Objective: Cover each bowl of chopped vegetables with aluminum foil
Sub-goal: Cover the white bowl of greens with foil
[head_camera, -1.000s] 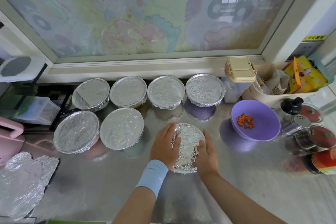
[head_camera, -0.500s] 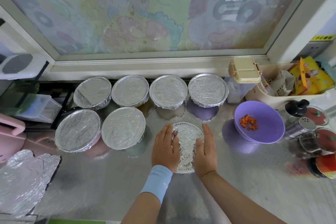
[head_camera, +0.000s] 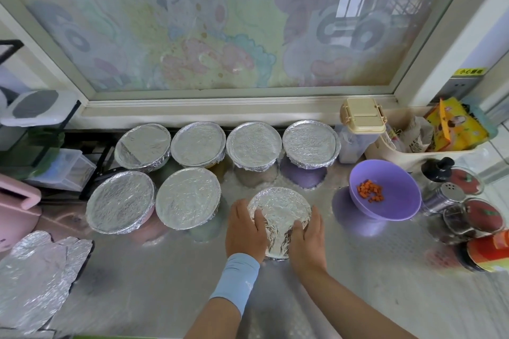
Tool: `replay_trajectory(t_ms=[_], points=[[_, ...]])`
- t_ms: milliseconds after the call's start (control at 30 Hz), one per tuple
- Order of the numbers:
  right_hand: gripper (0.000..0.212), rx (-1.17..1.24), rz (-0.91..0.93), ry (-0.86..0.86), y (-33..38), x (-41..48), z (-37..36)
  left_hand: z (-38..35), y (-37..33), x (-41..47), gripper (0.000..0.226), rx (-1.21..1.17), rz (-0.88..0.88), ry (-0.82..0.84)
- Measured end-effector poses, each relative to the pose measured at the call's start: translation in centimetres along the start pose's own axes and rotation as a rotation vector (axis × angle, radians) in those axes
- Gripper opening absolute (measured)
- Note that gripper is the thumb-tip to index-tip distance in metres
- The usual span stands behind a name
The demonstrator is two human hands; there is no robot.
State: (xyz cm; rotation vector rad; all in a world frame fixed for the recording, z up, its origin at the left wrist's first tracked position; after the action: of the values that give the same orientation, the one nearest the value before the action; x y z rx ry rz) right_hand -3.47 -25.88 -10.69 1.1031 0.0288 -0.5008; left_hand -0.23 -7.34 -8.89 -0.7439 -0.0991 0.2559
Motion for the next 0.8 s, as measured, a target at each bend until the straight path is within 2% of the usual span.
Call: replay_trajectory(t_ms=[133, 267, 367, 433, 533, 600, 667, 733, 800], points=[[0.060, 0.114, -0.062, 0.045, -0.1, 0.7, -0.8, -1.6, 0.3, -0.6, 0.054, -0.084, 0.004, 0.109], [0.059, 0.187, -0.087, 0.121, -0.5, 1.4, -1.1, -1.4, 0.4, -1.1, 0.052, -0.167, 0.056, 0.064], [0.057, 0.323, -0.137, 0.195, -0.5, 1.9, -0.9, -1.3, 0.7, -1.1, 0.052, -0.143, 0.073, 0.124], [0.053, 0.298, -0.114, 0.243, 0.2, 2.5, -0.1, -0.6, 0.8, -0.7, 0.052, -0.116, 0.075, 0.154], [0.065, -0.039, 0.088, 0.338, 2.1, 3.9, 1.5, 0.7, -0.6, 0.1, 0.067, -0.091, -0.049, 0.223], [0.095, -0.352, 0.275, 0.494, 3.3, 3.9, 1.4, 0.1, -1.7, -0.1, 0.104, -0.019, -0.161, 0.381], [0.127, -0.547, 0.365, 0.631, 3.3, 3.3, 1.0, -0.6, -2.2, -1.0, 0.137, 0.169, -0.258, 0.499], [0.145, -0.666, 0.439, 0.662, 3.2, 2.6, 0.5, -1.2, -2.3, -1.7, 0.148, 0.334, -0.330, 0.521], [0.151, -0.713, 0.504, 0.629, 3.0, 2.5, -0.1, -1.6, -2.1, -1.6, 0.149, 0.406, -0.352, 0.494]])
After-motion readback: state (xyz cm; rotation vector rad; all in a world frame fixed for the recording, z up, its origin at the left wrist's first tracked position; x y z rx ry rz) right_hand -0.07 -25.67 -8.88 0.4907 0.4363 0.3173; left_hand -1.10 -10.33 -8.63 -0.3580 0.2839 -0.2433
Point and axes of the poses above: each hand's wrist, its own x-axis towards the middle knuckle, its own z-axis out of the back of the hand, y = z × x, the point moved 9 cm from there along x, towards the middle knuckle, and after that the axes turned 1 degree about -y, right-handed, at the moved point
